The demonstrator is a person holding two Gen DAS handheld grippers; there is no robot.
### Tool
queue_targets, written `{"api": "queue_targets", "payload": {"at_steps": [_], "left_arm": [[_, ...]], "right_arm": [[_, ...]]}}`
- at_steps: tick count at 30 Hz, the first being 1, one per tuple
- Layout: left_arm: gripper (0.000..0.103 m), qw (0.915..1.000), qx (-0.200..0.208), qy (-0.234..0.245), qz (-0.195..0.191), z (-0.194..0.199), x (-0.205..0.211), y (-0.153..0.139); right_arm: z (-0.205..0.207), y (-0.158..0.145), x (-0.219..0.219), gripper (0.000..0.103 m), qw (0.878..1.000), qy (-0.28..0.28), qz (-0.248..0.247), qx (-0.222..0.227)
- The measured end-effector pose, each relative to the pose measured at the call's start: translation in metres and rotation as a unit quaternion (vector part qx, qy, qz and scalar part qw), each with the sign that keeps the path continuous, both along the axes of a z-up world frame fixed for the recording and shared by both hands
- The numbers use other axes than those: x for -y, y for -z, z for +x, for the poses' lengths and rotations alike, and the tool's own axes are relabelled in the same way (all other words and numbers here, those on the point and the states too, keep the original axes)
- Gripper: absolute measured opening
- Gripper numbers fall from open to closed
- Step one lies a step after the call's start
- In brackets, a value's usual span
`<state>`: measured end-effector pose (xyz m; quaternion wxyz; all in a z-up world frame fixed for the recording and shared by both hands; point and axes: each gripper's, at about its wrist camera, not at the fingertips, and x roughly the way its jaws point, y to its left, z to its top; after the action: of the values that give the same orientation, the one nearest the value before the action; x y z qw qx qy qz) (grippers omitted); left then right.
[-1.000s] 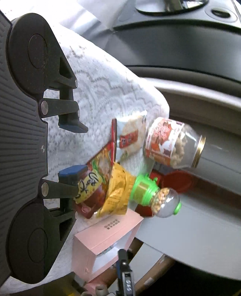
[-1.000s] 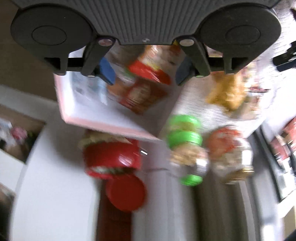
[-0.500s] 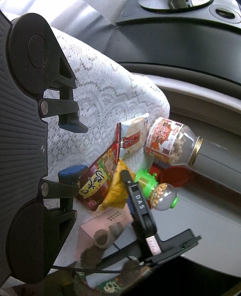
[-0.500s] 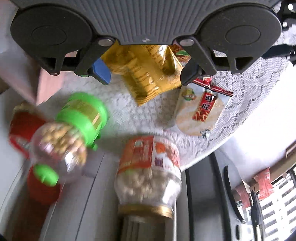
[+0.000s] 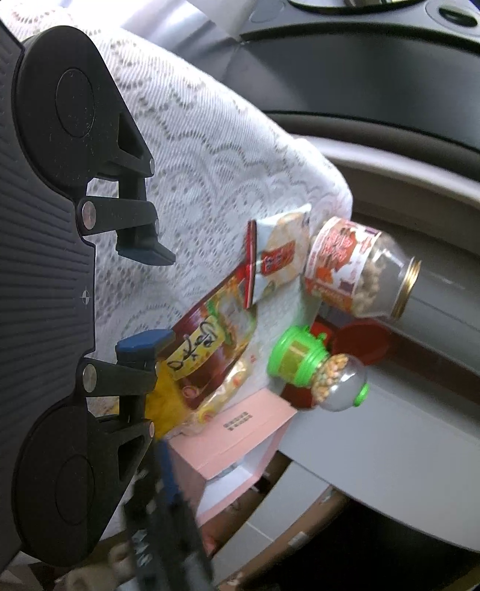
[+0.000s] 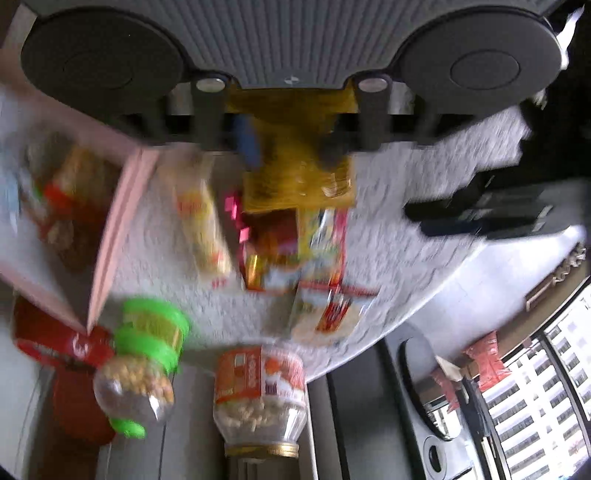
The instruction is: Organize snacks
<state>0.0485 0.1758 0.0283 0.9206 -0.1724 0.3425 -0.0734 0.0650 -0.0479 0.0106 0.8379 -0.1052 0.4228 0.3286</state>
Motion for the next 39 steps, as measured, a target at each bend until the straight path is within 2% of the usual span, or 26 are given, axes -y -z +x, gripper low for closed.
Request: {"api": "queue_targets", "payload": {"at_steps": [4, 7, 8, 9, 11, 15, 17, 21, 23, 25, 27, 30, 32, 37, 39], "left_arm": [[0.043, 0.9999, -0.006, -0.006, 0.011, 0.010, 0.009, -0.002], [0.043, 0.9991, 0.011, -0.038, 0.016, 0.027, 0.002, -0.012], [0.043, 0.9982, 0.015, -0.055, 0.018, 0.036, -0.003, -0.016], [0.043, 0.9974, 0.014, -0.068, 0.019, 0.046, -0.007, -0.019], [0.043, 0.9952, 0.003, -0.096, 0.021, 0.072, -0.018, -0.023], [0.043, 0.9912, -0.027, -0.126, 0.033, 0.117, -0.025, -0.021], [0.043, 0.9910, -0.046, -0.118, 0.043, 0.137, -0.018, -0.017], [0.044, 0.9875, -0.062, -0.087, 0.116, 0.162, 0.012, -0.008], [0.044, 0.9840, -0.043, -0.061, 0.162, 0.163, 0.031, -0.008], [0.044, 0.9756, -0.023, -0.032, 0.216, 0.162, 0.049, -0.007], [0.044, 0.9680, -0.012, -0.019, 0.250, 0.158, 0.061, -0.009], [0.044, 0.9742, 0.024, -0.034, 0.222, 0.149, 0.062, -0.021], [0.044, 0.9720, 0.035, -0.031, 0.230, 0.149, 0.069, -0.026], [0.044, 0.9611, -0.013, 0.012, 0.276, 0.167, 0.093, -0.010], [0.049, 0.9597, -0.020, 0.026, 0.279, 0.170, 0.099, 0.000]], "right_arm": [[-0.028, 0.005, 0.031, 0.028, 0.999, 0.024, -0.004, 0.031], [-0.042, 0.004, 0.046, 0.030, 0.998, 0.027, -0.005, 0.050], [-0.045, 0.004, 0.051, 0.037, 0.998, 0.027, -0.002, 0.052], [-0.048, 0.003, 0.056, 0.050, 0.998, 0.029, 0.003, 0.056], [-0.052, 0.003, 0.064, 0.066, 0.997, 0.039, 0.015, 0.070], [-0.057, 0.009, 0.075, 0.067, 0.994, 0.063, 0.029, 0.085], [-0.058, 0.014, 0.078, 0.068, 0.992, 0.077, 0.033, 0.097], [-0.062, 0.025, 0.083, 0.069, 0.987, 0.100, 0.026, 0.124], [-0.063, 0.031, 0.086, 0.069, 0.986, 0.105, 0.028, 0.123], [-0.062, 0.038, 0.090, 0.072, 0.986, 0.113, 0.033, 0.121], [-0.061, 0.046, 0.094, 0.078, 0.984, 0.125, 0.040, 0.120], [-0.060, 0.053, 0.102, 0.080, 0.982, 0.139, 0.064, 0.113], [-0.060, 0.058, 0.107, 0.081, 0.980, 0.145, 0.080, 0.108], [-0.059, 0.062, 0.115, 0.083, 0.978, 0.156, 0.097, 0.101], [-0.059, 0.062, 0.117, 0.083, 0.977, 0.160, 0.098, 0.102]]}}
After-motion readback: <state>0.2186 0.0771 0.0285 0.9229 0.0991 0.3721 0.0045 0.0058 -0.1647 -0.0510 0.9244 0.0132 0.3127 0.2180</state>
